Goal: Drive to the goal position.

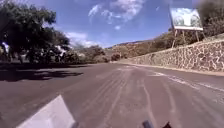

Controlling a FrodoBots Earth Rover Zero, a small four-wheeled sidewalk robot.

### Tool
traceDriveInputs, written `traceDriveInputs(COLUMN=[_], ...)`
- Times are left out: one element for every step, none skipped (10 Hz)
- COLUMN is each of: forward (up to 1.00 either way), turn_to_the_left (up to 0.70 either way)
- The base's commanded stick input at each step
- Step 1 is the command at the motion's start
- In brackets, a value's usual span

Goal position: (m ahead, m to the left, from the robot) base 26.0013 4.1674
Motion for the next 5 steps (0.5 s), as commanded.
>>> traceDriveInputs(forward=[0.70,0.70,0.70,0.70,0.70], turn_to_the_left=[0.00,0.00,0.00,0.00,0.00])
